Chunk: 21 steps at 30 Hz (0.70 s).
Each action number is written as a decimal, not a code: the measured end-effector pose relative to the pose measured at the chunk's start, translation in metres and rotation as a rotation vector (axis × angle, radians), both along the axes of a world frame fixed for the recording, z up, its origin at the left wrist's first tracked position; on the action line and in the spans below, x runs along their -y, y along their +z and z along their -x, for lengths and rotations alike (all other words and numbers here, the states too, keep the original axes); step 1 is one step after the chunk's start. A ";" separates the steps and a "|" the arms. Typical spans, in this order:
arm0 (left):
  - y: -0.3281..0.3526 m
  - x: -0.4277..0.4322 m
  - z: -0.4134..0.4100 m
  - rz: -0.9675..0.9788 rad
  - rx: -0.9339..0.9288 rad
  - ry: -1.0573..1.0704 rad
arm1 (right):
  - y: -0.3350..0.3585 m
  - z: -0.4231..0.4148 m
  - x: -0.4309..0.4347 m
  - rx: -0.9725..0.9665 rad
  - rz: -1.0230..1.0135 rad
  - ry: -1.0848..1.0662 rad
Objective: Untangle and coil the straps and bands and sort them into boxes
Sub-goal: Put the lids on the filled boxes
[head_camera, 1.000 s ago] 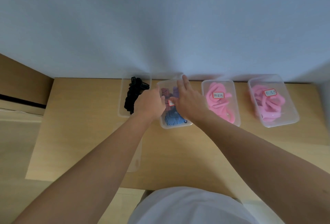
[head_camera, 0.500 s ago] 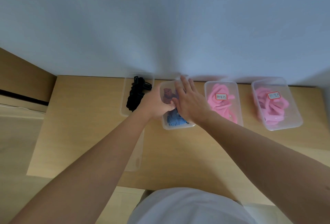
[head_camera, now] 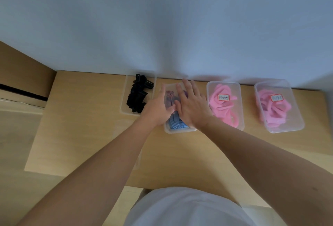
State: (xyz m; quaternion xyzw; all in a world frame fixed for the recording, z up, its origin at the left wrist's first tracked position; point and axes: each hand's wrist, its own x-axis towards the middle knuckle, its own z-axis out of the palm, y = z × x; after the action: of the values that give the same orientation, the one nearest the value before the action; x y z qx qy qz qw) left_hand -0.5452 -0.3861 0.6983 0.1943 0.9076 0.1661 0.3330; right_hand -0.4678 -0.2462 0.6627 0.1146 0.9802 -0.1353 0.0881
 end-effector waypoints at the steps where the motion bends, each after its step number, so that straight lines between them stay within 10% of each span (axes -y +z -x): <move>1: 0.001 0.001 0.000 -0.003 0.022 -0.003 | -0.001 -0.001 0.000 0.001 0.001 0.001; 9: 0.010 0.002 -0.002 0.010 0.153 -0.033 | -0.009 -0.002 0.005 -0.010 0.091 -0.062; 21: -0.004 0.010 -0.026 -0.146 0.179 0.124 | -0.011 -0.016 0.020 -0.274 0.490 -0.822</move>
State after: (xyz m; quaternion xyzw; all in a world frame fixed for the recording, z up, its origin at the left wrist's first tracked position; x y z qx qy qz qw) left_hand -0.5189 -0.3964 0.6938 0.1461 0.8700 0.2685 0.3868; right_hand -0.4519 -0.2663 0.6514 0.4487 0.7959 -0.3989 -0.0778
